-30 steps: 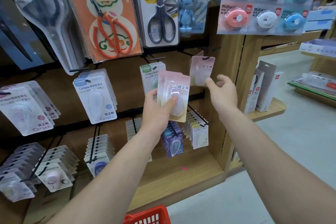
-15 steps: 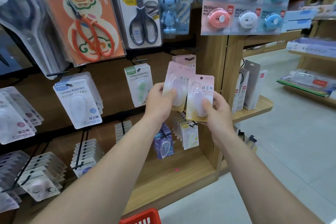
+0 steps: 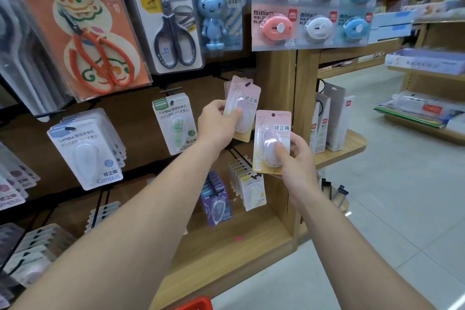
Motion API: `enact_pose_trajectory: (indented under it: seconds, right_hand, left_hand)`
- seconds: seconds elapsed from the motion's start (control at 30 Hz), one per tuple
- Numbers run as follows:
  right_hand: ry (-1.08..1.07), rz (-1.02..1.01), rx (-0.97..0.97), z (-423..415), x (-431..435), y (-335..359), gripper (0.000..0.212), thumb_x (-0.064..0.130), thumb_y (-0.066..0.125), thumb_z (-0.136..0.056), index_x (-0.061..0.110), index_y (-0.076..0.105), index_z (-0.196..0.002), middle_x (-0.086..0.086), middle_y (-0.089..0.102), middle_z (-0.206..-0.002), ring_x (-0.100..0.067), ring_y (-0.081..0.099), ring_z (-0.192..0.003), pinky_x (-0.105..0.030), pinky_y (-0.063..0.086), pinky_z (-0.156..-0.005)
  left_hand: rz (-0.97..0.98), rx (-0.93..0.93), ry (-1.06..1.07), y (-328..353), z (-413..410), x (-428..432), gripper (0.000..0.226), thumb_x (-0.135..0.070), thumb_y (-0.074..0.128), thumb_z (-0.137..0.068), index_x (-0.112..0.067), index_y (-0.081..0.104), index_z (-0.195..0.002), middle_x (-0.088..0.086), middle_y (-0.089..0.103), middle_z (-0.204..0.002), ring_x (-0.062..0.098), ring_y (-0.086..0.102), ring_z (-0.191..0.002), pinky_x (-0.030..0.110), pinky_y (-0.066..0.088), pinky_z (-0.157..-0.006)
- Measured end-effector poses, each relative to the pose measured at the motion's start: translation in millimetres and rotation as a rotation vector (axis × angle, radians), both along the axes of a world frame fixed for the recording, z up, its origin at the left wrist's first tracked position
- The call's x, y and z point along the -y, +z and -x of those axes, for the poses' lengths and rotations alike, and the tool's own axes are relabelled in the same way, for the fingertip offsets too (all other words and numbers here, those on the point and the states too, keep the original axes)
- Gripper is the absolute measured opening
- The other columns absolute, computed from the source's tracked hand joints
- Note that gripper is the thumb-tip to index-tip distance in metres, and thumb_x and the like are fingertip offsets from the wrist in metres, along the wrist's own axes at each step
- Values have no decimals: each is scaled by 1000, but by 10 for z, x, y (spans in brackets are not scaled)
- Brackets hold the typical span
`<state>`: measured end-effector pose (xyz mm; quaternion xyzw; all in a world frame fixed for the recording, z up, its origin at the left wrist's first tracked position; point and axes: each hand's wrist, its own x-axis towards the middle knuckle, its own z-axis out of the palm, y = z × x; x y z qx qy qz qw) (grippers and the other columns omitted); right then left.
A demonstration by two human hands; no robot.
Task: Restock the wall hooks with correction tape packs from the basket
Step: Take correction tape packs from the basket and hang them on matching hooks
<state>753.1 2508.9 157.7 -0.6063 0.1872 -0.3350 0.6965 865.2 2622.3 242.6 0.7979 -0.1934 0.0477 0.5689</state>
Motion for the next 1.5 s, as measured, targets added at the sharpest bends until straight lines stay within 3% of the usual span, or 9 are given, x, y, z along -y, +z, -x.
enact_pose_trajectory:
  seconds: [0.13,0.37,0.5,0.7,0.9,1.13,1.2,1.37,1.5]
  right_hand:
    - [-10,38,9,-10,23,58,24,29,65,-100,41,59,-120,13,74,-106,-9,73,-97,-46,61,-90]
    - [-25,109,57,-327,-51,434,26,28,63,-101,31,55,-125,9,72,-106,-10,73,-94,-40,64,-84]
    - [-64,95,19,-487,-74,571,28,27,62,-102,25,55,-129,5,68,-106,-11,72,-94,-37,64,-81]
    - [-87,108,-51,-605,-144,570,26,31,63,-101,28,56,-125,3,68,-107,-13,72,-90,-29,63,-66]
    - [-168,553,-431,-579,-208,495,52,40,63,-98,24,51,-145,-5,59,-138,-26,62,-116,-38,52,-89]
    - [281,1020,-627,-268,-938,355,45,42,70,-93,17,64,-130,-2,66,-129,-22,65,-110,-38,54,-94]
    - [406,1125,-676,-222,-1282,379,44,46,70,-92,17,66,-124,-1,68,-123,-22,65,-101,-37,55,-87]
    - [612,1304,-700,-65,-2202,373,51,50,69,-91,21,63,-133,0,63,-133,-22,59,-122,-37,51,-97]
    - [740,1421,-679,80,-2890,207,45,50,68,-91,22,65,-126,-2,65,-123,-26,61,-119,-41,53,-95]
  left_hand:
    - [-15,-15,64,24,-54,18,35,-35,67,-98,-19,63,-129,-1,69,-115,17,66,-101,28,54,-77]
    - [-134,81,-5,-81,41,-425,45,-36,66,-98,-19,58,-139,-6,65,-127,7,57,-111,12,40,-75]
    - [-172,126,-14,-67,110,-740,38,-35,63,-100,-23,62,-135,-11,66,-122,6,60,-113,23,48,-93]
    - [-227,140,-4,-46,130,-946,34,-34,63,-100,-23,64,-132,-9,67,-121,10,60,-114,26,44,-95]
    - [-390,196,-36,-106,270,-1176,39,-36,63,-98,-24,62,-135,-7,65,-129,12,63,-110,28,48,-93]
    - [-593,139,-2,-291,598,-2088,44,-35,62,-98,-23,58,-140,-5,62,-134,14,59,-121,37,48,-106]
    - [-628,102,41,-365,694,-2437,43,-37,63,-97,-23,59,-138,-4,64,-132,14,60,-118,37,49,-104]
    - [-755,-12,128,-587,1001,-3338,45,-39,65,-95,-20,62,-136,1,65,-133,21,61,-117,33,49,-98]
    - [-792,-99,174,-858,1338,-4021,43,-38,64,-95,-17,64,-133,3,69,-123,19,64,-111,31,51,-93]
